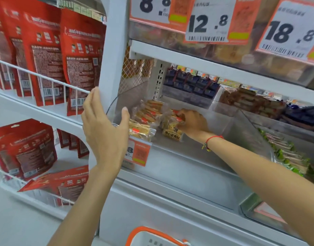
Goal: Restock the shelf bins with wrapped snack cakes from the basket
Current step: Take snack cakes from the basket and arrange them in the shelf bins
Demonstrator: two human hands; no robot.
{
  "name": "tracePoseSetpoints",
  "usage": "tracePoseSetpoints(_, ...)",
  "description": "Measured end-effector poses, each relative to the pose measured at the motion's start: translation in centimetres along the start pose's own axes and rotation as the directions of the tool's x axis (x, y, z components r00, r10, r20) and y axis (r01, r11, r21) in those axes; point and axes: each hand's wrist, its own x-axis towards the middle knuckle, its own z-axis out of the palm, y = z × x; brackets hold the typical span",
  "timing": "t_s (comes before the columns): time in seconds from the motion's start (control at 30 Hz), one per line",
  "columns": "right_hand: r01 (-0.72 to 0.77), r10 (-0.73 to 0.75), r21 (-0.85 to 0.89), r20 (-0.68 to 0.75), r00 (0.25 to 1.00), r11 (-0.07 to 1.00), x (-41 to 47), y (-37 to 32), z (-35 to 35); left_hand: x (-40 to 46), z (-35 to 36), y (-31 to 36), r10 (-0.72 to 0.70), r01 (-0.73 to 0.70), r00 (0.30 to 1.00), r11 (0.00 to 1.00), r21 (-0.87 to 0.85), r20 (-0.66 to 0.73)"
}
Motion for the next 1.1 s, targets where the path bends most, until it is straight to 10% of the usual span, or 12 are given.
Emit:
tracePoseSetpoints(0.9, 0.243, -0.247, 0.053, 0.084, 0.965, 0.969, -5.5, -0.6, -5.5, -3.1, -2.2, 3.5, 0.005, -0.005, 1.000, 0.999, -0.040, -0.001)
tracePoseSetpoints(1.1, 0.277, -0.280, 0.166, -0.004, 0.960, 0.947, -15.3, 0.8, -10.9, -6.9, -5.3, 9.3, 0.140, -0.104, 0.927, 0.987, -0.119, 0.349)
